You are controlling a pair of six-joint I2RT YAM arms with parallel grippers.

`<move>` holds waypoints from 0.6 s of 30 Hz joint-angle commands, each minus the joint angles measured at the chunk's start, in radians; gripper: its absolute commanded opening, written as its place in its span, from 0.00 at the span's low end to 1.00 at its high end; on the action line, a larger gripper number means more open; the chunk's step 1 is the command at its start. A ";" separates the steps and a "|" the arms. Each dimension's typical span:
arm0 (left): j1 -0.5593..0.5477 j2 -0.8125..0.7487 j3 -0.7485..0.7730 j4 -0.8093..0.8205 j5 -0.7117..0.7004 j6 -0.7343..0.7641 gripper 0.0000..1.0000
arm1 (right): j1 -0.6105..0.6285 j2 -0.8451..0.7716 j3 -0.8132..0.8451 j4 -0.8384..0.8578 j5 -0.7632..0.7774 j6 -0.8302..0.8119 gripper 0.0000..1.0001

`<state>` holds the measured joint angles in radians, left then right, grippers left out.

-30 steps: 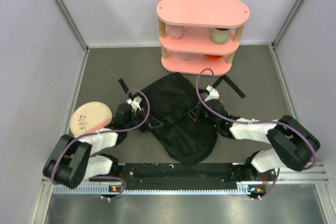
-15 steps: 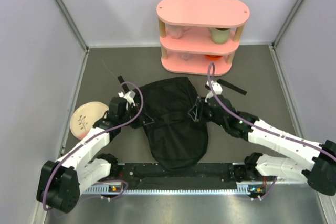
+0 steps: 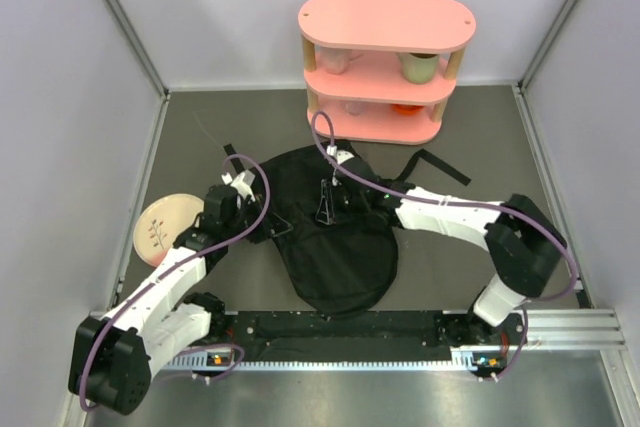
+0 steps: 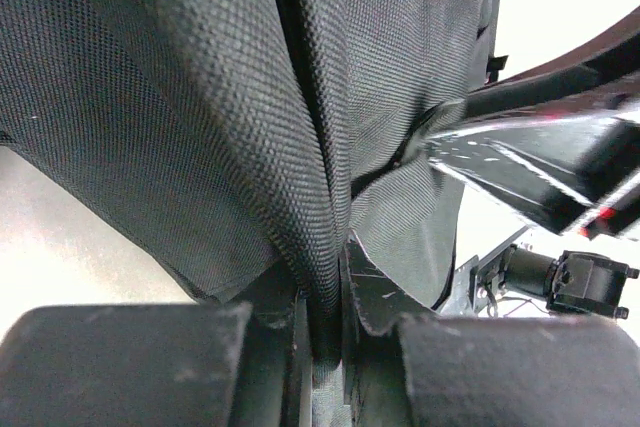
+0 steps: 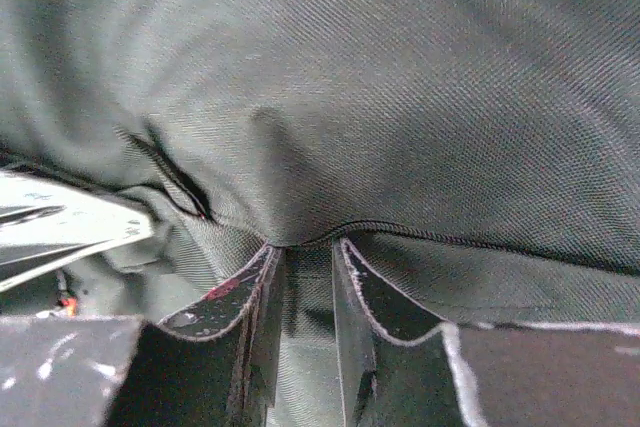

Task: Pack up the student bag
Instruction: Zip the student bag at the center of the board.

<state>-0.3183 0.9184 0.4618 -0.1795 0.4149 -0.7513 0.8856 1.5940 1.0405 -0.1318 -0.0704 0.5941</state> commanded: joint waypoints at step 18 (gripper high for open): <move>0.016 -0.007 0.023 0.252 0.045 -0.008 0.00 | 0.055 -0.020 0.127 0.081 0.030 -0.100 0.42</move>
<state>-0.3138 0.9192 0.4618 -0.1261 0.4557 -0.7559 0.9142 1.5181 1.0897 -0.0929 -0.0467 0.5125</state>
